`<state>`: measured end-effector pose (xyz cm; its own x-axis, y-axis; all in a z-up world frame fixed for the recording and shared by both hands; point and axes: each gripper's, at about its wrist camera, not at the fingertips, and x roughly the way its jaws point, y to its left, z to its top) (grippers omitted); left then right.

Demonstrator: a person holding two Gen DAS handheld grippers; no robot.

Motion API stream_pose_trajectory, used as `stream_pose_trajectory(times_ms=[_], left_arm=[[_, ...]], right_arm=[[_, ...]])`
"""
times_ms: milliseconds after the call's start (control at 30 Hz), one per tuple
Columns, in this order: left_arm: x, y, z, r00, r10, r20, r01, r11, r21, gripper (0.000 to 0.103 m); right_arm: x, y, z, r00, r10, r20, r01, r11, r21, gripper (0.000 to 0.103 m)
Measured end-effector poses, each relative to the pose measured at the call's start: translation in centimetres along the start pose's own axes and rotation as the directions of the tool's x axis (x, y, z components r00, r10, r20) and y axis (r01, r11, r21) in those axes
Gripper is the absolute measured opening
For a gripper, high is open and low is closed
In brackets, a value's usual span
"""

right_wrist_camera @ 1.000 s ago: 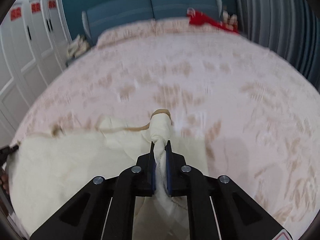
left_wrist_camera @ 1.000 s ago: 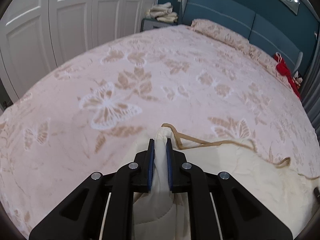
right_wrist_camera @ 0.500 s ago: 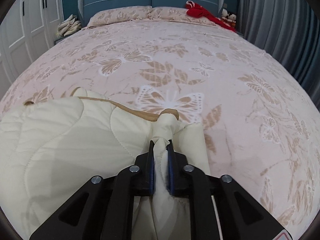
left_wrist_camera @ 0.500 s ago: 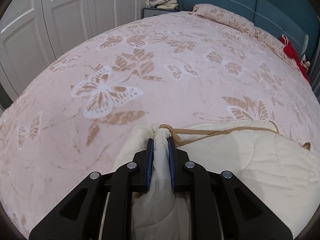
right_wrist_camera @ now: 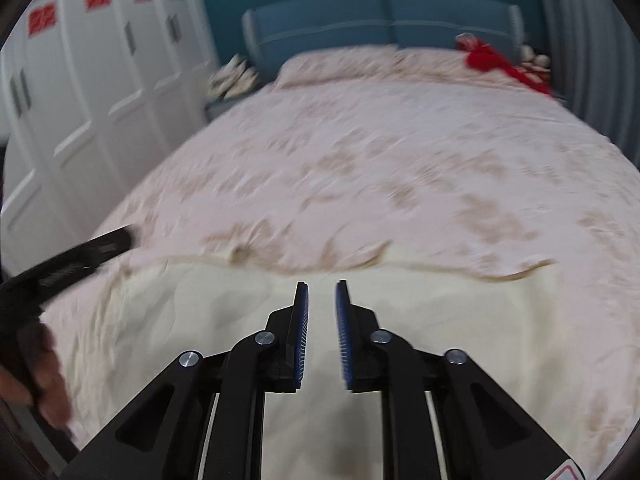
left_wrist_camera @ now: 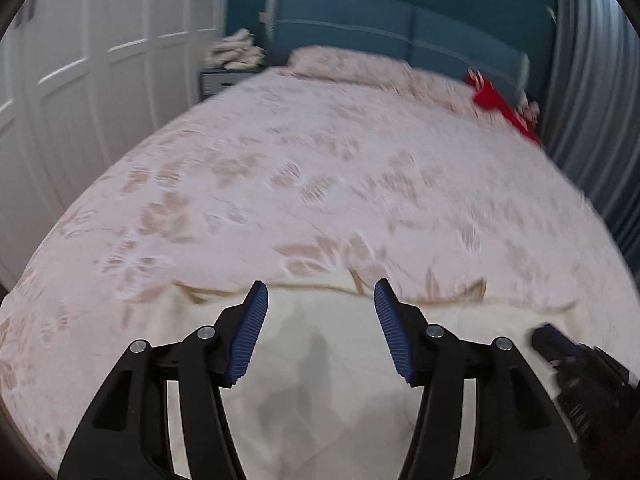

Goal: Fold large clothes

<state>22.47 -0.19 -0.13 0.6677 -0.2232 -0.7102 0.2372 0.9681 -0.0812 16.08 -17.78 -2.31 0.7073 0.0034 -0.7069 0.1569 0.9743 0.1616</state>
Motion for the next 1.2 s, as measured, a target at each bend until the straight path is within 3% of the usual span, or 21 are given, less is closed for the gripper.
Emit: stream_pose_trajectory(times_ms=[133,267,733,1200], left_arm=[[4.0,-1.7,-2.2,0.996,0.016,-0.084,-0.015,1.000,0.018,0.051],[6.0,-1.0,-3.8,0.994,0.019,-0.107,-0.019,1.000,-0.006,0.051],[8.4,-2.0,-6.1,0.993,0.082,-0.084,-0.079,0.996,0.043,0.052],[9.2,-2.4,-6.7,0.992,0.115,-0.045,-0.113,0.993,0.043,0.052]], right_arm=[[3.7,1.7,-1.4,0.998,-0.003,-0.068,0.000,0.999,-0.042,0.009],[5.9,1.2,-2.7,0.994,-0.015,-0.111,0.012,0.999,-0.031,0.001],[8.8,1.6,-4.9,0.993,-0.066,-0.095,0.060,0.996,-0.064,0.000],[9.7,1.6,-5.3,0.996,-0.062,-0.057,0.059,0.997,-0.046,0.000]])
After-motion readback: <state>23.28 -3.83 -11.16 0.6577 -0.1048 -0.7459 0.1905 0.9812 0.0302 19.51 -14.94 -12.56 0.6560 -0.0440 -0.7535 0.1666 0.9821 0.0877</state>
